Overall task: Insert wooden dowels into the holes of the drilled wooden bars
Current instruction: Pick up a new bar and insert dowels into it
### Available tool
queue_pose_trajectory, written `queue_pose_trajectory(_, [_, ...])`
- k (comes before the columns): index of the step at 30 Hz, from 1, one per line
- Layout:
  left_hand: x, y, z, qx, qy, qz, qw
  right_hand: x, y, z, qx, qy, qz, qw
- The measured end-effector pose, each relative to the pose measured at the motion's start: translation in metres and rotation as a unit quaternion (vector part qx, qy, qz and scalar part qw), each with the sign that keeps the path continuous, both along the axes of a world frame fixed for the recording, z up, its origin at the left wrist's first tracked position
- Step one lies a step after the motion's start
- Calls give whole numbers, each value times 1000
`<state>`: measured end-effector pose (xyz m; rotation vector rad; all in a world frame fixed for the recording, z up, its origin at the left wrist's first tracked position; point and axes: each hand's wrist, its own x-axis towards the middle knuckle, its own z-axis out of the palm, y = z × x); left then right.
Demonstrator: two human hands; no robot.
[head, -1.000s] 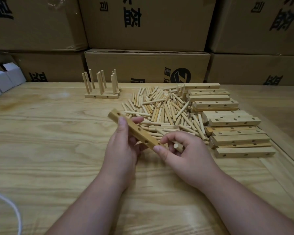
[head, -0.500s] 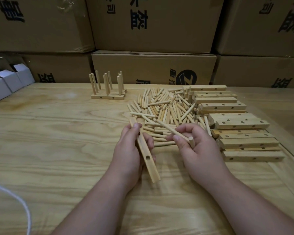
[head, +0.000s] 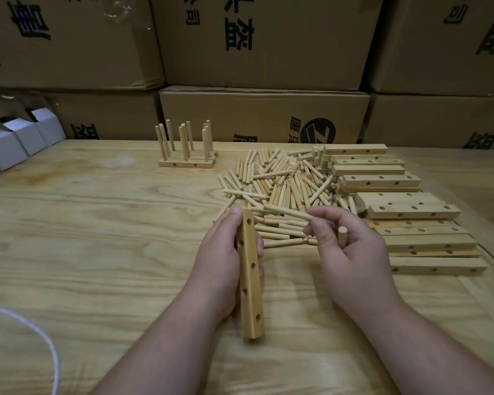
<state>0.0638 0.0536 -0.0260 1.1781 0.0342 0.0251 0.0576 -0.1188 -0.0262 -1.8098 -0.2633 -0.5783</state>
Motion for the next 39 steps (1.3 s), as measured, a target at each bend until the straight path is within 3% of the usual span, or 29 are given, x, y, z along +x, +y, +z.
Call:
queue_pose_trajectory(23, [-2,2,3,59,-26,3,998,-1,2,8,-149,-130,19,980])
queue_pose_trajectory(31, [-1,5,2,59,-17,8,998,-4,1,9,-143,-64,23,987])
queue_pose_trajectory(36, [0,3,3,64,-15,-7,998,-3,-1,6,-72,44,51,995])
queue_pose_trajectory(39, [0,4,2,65,-11,3,998,-4,1,7,-82,49,52,994])
